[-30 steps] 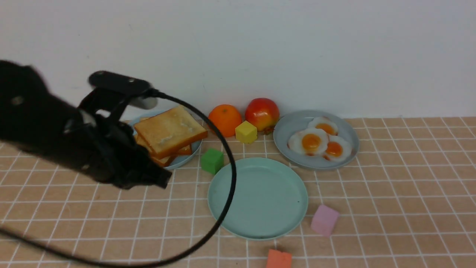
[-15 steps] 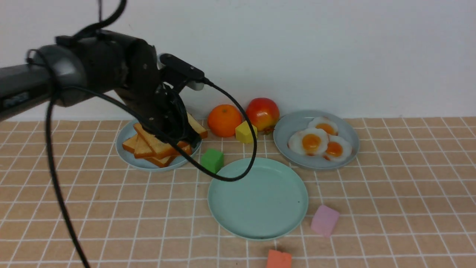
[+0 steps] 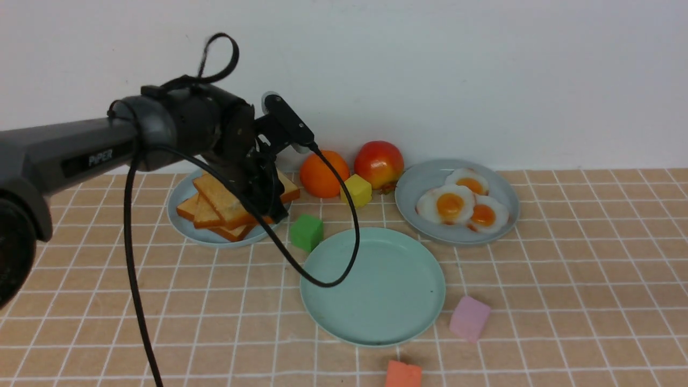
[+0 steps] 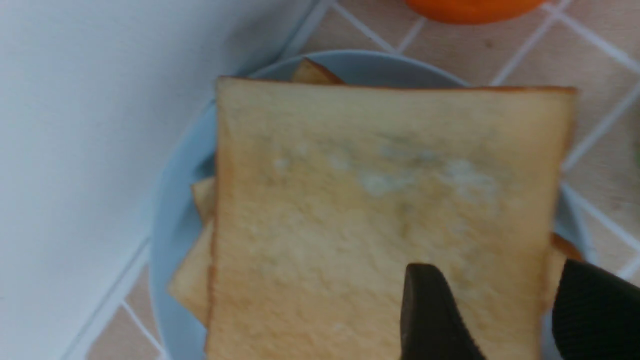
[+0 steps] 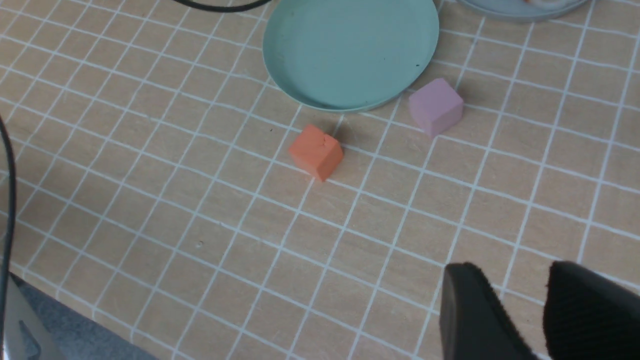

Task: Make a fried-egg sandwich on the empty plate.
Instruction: Use the left arm to grab a slice of bread

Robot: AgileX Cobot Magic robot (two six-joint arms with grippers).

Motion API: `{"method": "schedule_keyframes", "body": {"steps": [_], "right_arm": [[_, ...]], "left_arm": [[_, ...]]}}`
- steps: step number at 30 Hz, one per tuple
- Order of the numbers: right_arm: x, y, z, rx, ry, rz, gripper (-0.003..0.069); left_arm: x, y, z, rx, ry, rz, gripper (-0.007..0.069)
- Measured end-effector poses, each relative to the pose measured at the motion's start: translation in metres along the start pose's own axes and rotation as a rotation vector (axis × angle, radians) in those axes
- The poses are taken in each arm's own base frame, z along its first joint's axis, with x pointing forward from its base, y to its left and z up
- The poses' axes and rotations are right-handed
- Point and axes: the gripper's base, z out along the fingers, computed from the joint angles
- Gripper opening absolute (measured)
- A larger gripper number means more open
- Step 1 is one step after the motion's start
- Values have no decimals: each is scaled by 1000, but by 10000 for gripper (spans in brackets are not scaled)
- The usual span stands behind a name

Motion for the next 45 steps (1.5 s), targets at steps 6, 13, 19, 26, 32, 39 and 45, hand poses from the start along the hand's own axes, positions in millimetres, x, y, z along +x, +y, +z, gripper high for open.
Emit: {"method": "schedule_keyframes", "body": {"steps": [6,13,19,26,32,39,45], "right_arm": [[0,1,0,-14,-3,6,239],[0,3,0,-28,-3,12,239],[0,3,0,-29,-3,12,239],[0,3,0,-33,-4,14,239],[0,3,0,-34,-5,14,239],[-1,3,0,-33,-9,15,239],[-1,3,0,-33,-11,15,239]], "left_arm": [[2,-1,12,-27,-5,26,354],[1,-3,19,-29,-6,-1,334],[-1,-1,11,-33,-12,-40,308],[-4,4,1,-42,-29,-56,307],[-5,1,0,-14,-39,-105,306],[0,-1,15,-36,-22,-43,304],[0,-2,20,-45,-26,-21,304]]}}
